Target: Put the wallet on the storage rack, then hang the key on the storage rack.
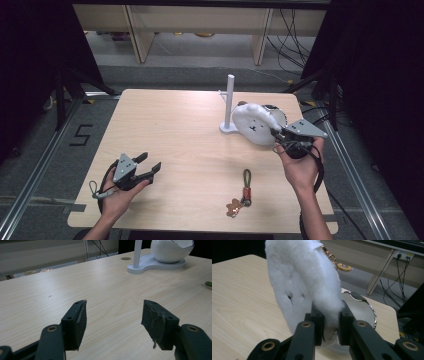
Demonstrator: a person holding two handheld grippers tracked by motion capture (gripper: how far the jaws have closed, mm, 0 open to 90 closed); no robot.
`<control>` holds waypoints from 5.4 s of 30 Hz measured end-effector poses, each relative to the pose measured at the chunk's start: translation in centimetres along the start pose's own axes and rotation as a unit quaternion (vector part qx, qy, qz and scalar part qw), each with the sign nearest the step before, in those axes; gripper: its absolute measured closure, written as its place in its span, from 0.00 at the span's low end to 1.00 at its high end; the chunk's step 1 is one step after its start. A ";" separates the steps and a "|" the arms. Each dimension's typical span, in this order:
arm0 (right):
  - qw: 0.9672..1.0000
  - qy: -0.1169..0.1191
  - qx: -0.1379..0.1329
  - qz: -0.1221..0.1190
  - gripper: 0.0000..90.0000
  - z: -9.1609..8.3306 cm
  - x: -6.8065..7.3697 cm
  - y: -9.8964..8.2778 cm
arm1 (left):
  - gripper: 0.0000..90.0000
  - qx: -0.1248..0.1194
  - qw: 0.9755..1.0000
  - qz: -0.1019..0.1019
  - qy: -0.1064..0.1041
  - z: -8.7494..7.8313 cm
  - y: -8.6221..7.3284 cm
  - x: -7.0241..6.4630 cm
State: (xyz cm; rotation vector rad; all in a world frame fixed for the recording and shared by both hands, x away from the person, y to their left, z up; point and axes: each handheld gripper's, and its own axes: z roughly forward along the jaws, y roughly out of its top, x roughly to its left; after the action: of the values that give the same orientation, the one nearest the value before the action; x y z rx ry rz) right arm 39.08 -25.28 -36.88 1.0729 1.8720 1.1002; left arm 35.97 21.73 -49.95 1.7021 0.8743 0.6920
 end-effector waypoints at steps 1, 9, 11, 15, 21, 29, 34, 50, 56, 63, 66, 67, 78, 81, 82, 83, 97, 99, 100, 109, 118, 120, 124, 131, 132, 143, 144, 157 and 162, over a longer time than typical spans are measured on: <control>1.000 -0.007 0.001 0.006 0.88 0.0 0.0 0.0 | 0.40 -0.001 1.000 0.001 0.000 0.0 0.0 0.0; 1.000 -0.016 0.007 0.013 0.88 0.6 -1.1 0.0 | 0.40 -0.006 1.000 0.006 -0.006 0.2 0.0 0.0; 1.000 -0.019 0.014 0.021 0.88 0.9 -1.7 0.0 | 0.40 0.000 1.000 0.003 -0.003 0.1 0.0 -0.1; 0.999 -0.025 0.021 0.036 0.88 1.6 -2.4 -0.1 | 0.40 -0.001 1.000 0.001 -0.005 0.1 0.0 -0.2; 0.999 -0.031 0.016 0.030 0.88 2.8 -3.6 -0.2 | 0.40 -0.005 1.000 0.004 -0.011 0.4 -0.1 -0.2; 0.997 -0.041 0.029 0.055 0.88 4.6 -4.6 -0.9 | 0.40 -0.005 1.000 0.003 -0.010 0.3 -0.2 -0.2; 0.997 -0.045 0.042 0.053 0.88 5.6 -5.3 -1.6 | 0.40 0.005 1.000 0.004 -0.006 0.2 -0.2 -0.2; 0.991 -0.071 0.090 0.067 0.83 8.0 -6.3 -3.7 | 0.40 0.006 1.000 0.004 -0.009 0.3 -0.3 -0.3; 0.990 -0.086 0.094 0.053 0.73 8.1 -6.4 -3.5 | 0.40 0.003 1.000 0.005 -0.011 0.4 -0.3 -0.3; 0.990 -0.105 0.075 0.056 0.69 7.2 -6.5 -3.4 | 0.40 0.000 1.000 0.004 -0.014 0.5 -0.3 -0.3; 0.990 -0.103 0.076 0.056 0.69 7.0 -6.6 -3.4 | 0.40 -0.001 1.000 0.005 -0.015 0.5 -0.3 -0.3; 0.990 -0.103 0.076 0.056 0.69 7.0 -6.6 -3.4 | 0.40 -0.001 1.000 0.005 -0.015 0.5 -0.3 -0.3; 0.989 -0.081 0.081 0.091 0.71 5.9 -6.1 -3.6 | 0.40 0.007 1.000 0.004 -0.011 0.4 -0.3 -0.4; 0.987 -0.066 0.092 0.113 0.72 5.3 -5.5 -3.9 | 0.40 0.009 1.000 0.005 -0.012 0.4 -0.4 -0.4; 0.984 -0.046 0.113 0.126 0.73 5.0 -5.0 -4.2 | 0.40 0.009 1.000 0.005 -0.012 0.4 -0.4 -0.5; 0.983 -0.034 0.119 0.132 0.73 4.8 -4.8 -4.4 | 0.40 0.009 1.000 0.004 -0.012 0.4 -0.3 -0.5; 0.959 0.054 0.244 0.131 0.73 2.8 -1.0 -5.4 | 0.40 0.007 1.000 -0.001 -0.004 0.3 -0.3 -0.1; 0.959 0.060 0.244 0.131 0.72 2.8 -0.8 -5.5 | 0.40 0.007 1.000 -0.001 -0.002 0.3 -0.3 0.0; 0.950 0.088 0.261 0.146 0.72 2.6 -0.5 -5.6 | 0.40 0.007 1.000 -0.004 -0.002 0.3 -0.4 0.0; 0.945 0.086 0.279 0.150 0.68 2.7 0.6 -6.0 | 0.40 0.007 1.000 -0.002 -0.005 0.2 -0.4 -0.1; 0.919 0.078 0.340 0.182 0.67 3.3 2.6 -5.6 | 0.40 0.003 1.000 -0.001 -0.010 0.4 -0.5 -0.3; 0.917 0.084 0.350 0.175 0.67 3.6 2.7 -5.7 | 0.40 0.002 1.000 0.001 -0.012 0.4 -0.5 -0.3; 0.912 0.086 0.356 0.182 0.67 3.7 3.2 -5.7 | 0.40 0.007 1.000 0.004 -0.010 0.2 -0.2 -0.6; 0.888 0.091 0.405 0.196 0.68 4.4 4.9 -5.9 | 0.40 -0.003 1.000 0.012 -0.025 0.3 -0.2 -0.7; 0.886 0.096 0.408 0.197 0.68 4.7 5.2 -6.1 | 0.40 0.003 1.000 0.007 -0.023 0.1 -0.1 -0.9; 0.872 0.097 0.441 0.189 0.68 7.0 6.2 -7.2 | 0.40 0.001 0.999 0.011 -0.031 0.5 -0.2 -1.0; 0.874 0.090 0.438 0.192 0.69 7.3 6.2 -7.3 | 0.39 0.003 1.000 0.006 -0.030 0.5 -0.2 -1.0; 0.864 0.071 0.465 0.178 0.77 8.1 7.3 -7.1 | 0.39 0.011 1.000 0.011 -0.026 0.4 -0.3 -1.0; 0.860 0.049 0.482 0.157 0.80 8.5 8.0 -6.8 | 0.39 0.009 0.999 0.012 -0.028 0.4 -0.3 -1.0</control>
State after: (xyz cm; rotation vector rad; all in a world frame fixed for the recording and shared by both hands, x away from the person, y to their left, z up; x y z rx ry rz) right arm 41.15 -17.34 -47.62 1.9451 2.4481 0.2909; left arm 35.65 20.71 -50.35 1.7431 0.8244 0.6513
